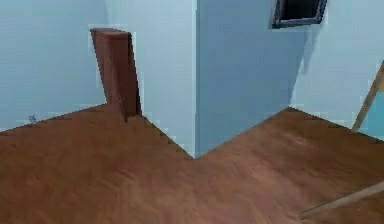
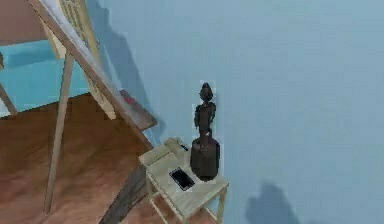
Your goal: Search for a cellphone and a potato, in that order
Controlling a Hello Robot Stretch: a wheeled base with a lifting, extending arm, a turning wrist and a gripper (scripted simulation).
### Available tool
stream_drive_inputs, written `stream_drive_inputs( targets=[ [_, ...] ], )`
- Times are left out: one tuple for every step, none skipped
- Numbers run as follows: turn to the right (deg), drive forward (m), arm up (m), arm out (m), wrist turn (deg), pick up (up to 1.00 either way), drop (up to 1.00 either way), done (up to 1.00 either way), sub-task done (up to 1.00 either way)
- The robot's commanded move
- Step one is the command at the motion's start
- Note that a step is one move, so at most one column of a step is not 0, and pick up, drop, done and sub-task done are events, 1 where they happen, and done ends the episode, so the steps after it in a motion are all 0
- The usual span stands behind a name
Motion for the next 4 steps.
stream_drive_inputs(
  targets=[
    [45.0, 0.0, 0.0, 0.0, 0.0, 0.0, 0.0, 0.0, 0.0],
    [45.0, 0.0, 0.0, 0.0, 0.0, 0.0, 0.0, 0.0, 0.0],
    [0.0, 0.0, 0.0, 0.0, 0.0, 0.0, 0.0, 0.0, 1.0],
    [-45.0, 0.0, 0.0, 0.0, 0.0, 0.0, 0.0, 0.0, 0.0]
  ],
)
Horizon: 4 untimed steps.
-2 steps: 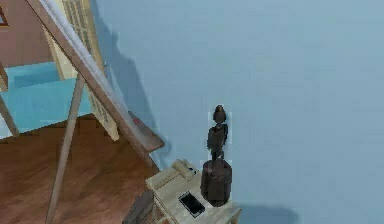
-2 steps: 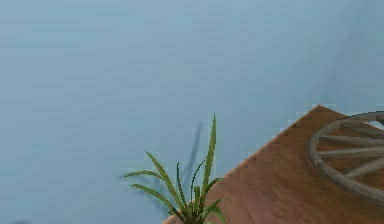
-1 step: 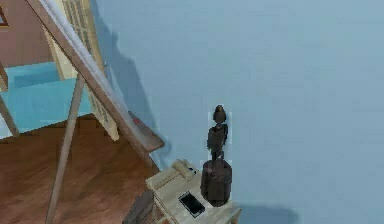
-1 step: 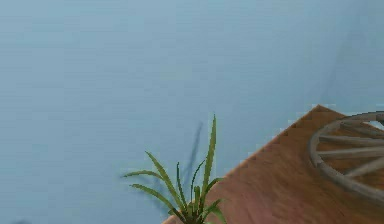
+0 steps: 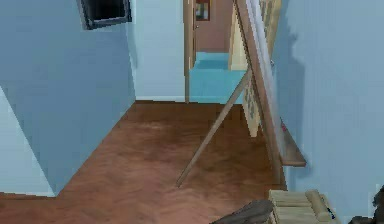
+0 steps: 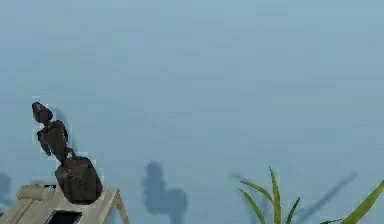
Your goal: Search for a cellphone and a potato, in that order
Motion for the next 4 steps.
stream_drive_inputs(
  targets=[
    [-18.0, 0.0, 0.0, 0.0, 0.0, 0.0, 0.0, 0.0, 0.0],
    [-3.0, 0.0, 0.0, 0.0, 0.0, 0.0, 0.0, 0.0, 0.0],
    [0.0, 1.0, 0.0, 0.0, 0.0, 0.0, 0.0, 0.0, 0.0],
    [0.0, 0.3, 0.0, 0.0, 0.0, 0.0, 0.0, 0.0, 0.0]
  ],
)
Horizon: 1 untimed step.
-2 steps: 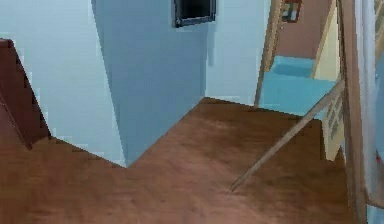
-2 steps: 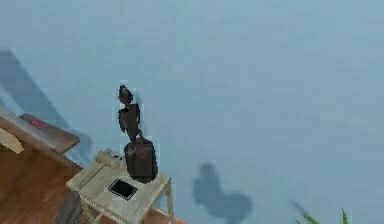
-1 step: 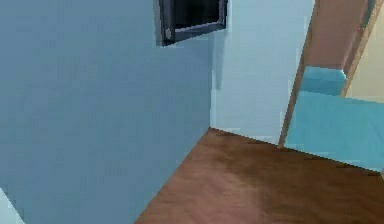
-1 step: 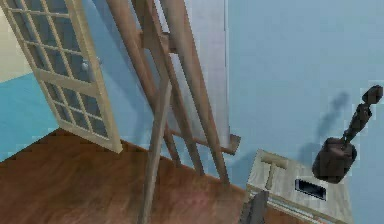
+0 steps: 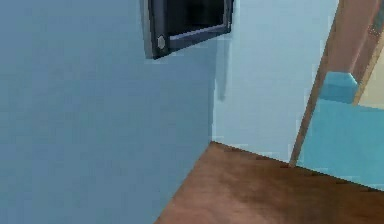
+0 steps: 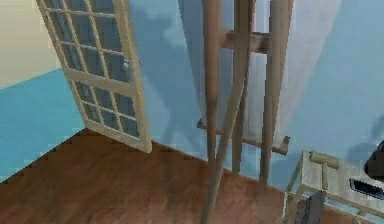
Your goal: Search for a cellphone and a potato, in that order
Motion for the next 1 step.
stream_drive_inputs(
  targets=[
    [21.0, 0.0, 0.0, 0.0, 0.0, 0.0, 0.0, 0.0, 0.0]
  ],
)
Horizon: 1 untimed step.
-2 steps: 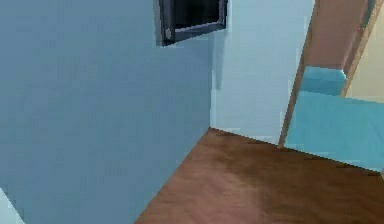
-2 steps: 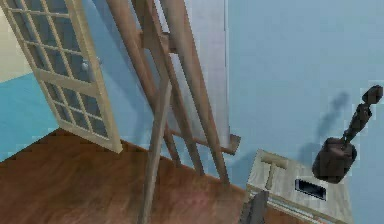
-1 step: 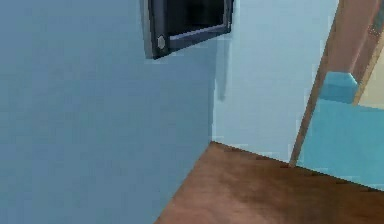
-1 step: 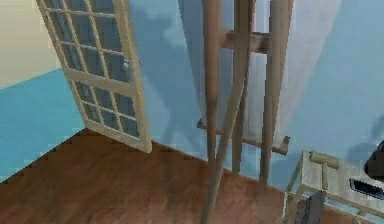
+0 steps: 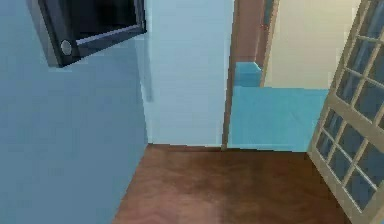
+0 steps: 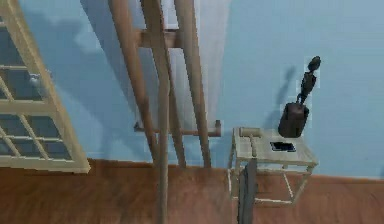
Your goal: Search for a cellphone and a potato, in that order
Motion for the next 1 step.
stream_drive_inputs(
  targets=[
    [0.0, 0.15, 0.0, 0.0, 0.0, 0.0, 0.0, 0.0, 0.0]
  ],
)
